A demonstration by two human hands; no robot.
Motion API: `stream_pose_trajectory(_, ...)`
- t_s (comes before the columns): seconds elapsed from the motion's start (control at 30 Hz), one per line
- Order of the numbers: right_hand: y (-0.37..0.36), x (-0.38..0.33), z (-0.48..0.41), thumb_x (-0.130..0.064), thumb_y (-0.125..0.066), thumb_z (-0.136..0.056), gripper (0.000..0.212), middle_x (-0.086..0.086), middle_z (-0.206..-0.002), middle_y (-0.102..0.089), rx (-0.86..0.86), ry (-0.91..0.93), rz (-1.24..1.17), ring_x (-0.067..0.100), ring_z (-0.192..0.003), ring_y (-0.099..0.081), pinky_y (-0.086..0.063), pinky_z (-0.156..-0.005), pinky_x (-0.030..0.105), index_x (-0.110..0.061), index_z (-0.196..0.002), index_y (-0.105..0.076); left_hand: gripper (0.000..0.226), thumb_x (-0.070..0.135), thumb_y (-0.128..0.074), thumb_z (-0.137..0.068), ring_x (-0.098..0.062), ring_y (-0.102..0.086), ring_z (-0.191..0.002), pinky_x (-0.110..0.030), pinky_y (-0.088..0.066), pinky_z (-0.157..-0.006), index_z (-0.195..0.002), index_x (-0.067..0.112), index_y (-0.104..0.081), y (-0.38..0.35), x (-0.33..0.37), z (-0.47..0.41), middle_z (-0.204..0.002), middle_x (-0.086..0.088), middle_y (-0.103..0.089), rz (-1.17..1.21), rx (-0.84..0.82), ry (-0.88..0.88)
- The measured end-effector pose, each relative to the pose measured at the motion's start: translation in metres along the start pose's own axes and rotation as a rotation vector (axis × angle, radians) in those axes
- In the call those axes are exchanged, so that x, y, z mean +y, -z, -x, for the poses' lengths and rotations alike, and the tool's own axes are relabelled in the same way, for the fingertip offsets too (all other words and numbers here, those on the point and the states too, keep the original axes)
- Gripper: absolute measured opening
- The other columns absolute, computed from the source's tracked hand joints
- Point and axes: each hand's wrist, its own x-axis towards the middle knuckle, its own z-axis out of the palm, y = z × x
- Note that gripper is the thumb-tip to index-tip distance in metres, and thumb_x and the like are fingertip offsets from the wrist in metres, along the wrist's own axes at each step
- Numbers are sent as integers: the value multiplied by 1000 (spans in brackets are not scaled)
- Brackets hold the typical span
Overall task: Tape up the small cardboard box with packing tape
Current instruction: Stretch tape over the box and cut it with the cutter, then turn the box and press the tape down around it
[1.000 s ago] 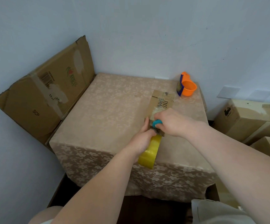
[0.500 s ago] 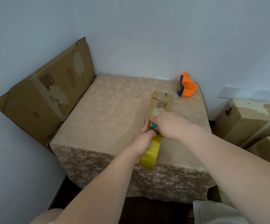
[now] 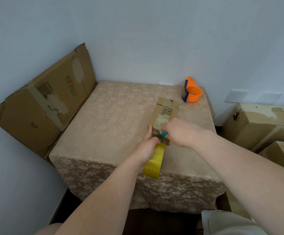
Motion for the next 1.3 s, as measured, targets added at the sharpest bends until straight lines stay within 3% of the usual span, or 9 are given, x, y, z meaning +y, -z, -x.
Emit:
stream_pose_trajectory(0.2, -3, 7, 4, -12, -49, -91, 27, 18, -113, -63, -31, -24, 29, 35, -101, -62, -49, -75, 33, -8, -115, -62, 87, 44, -49, -61, -33, -51, -123, -49, -41, -104, -138, 61, -13, 0, -3, -4, -144, -2, -47, 16, -5, 32)
stream_pose_trajectory(0.43, -13, 14, 14, -15, -50, -89, 23, 15, -109, -64, -78, -146, 75, 33, -98, -63, -42, -64, 29, -8, -105, -64, 84, 36, -47, -70, -26, -56, -113, -46, -45, -101, -143, 54, -11, 0, -2, -3, -142, 2, -47, 9, 16, -10)
stream_pose_trajectory(0.53, -26, 16, 13, -13, -50, -88, 21, 16, -106, -63, -121, -216, 33, 32, -92, -62, -40, -63, 29, -7, -103, -63, 75, 30, -48, -81, -18, -54, -111, -39, -46, -99, -146, 46, -15, 2, -3, 1, -144, 3, -42, -4, 40, -37)
stream_pose_trajectory(0.63, -41, 17, 11, -6, -49, -87, 22, 16, -105, -64, -166, -292, -24, 30, -83, -59, -41, -63, 29, -5, -103, -62, 61, 28, -49, -86, -23, -57, -107, -38, -48, -90, -143, 40, -29, 3, -3, 6, -132, -1, -50, -45, 87, -25)
stream_pose_trajectory(0.77, -54, 18, 9, -9, -48, -88, 26, 15, -110, -65, -177, -357, -96, 32, -98, -63, -48, -70, 31, -7, -110, -61, 34, 26, -49, -88, -30, -59, -100, -38, -48, -82, -122, 32, -48, 3, -2, 12, -111, -7, -59, -74, 89, -2)
stream_pose_trajectory(0.9, -50, 17, 8, -14, -49, -87, 33, 17, -117, -63, -101, -359, -176, 35, -107, -61, -53, -84, 35, -10, -119, -57, 26, 18, -52, -88, -26, -59, -93, -34, -48, -81, -112, 23, -62, 8, 0, 14, -107, -10, -63, -37, 53, 13)
stream_pose_trajectory(1.0, -38, 13, 8, -15, -49, -87, 33, 17, -115, -64, -4, -354, -185, 35, -106, -61, -50, -80, 35, -11, -119, -58, 30, 13, -56, -87, -23, -59, -87, -31, -49, -76, -115, 17, -63, 15, 6, 16, -105, -10, -64, -40, 65, 3)
stream_pose_trajectory(1.13, -30, 10, 7, -16, -47, -87, 28, 14, -105, -65, 166, -421, -215, 34, -94, -63, -52, -72, 36, -12, -111, -60, 30, 12, -61, -82, -26, -60, -91, -34, -48, -79, -110, 24, -61, 33, 13, 14, -115, -13, -64, -138, 180, -72)
stream_pose_trajectory(1.3, -30, 2, 0, -16, -51, -79, 41, 17, -103, -63, 278, -401, -344, 39, -92, -62, -55, -75, 46, -12, -120, -49, 30, 19, -66, -74, -28, -60, -96, -29, -45, -76, -102, 23, -58, 58, 20, 5, -102, -5, -63, -485, 397, -95)
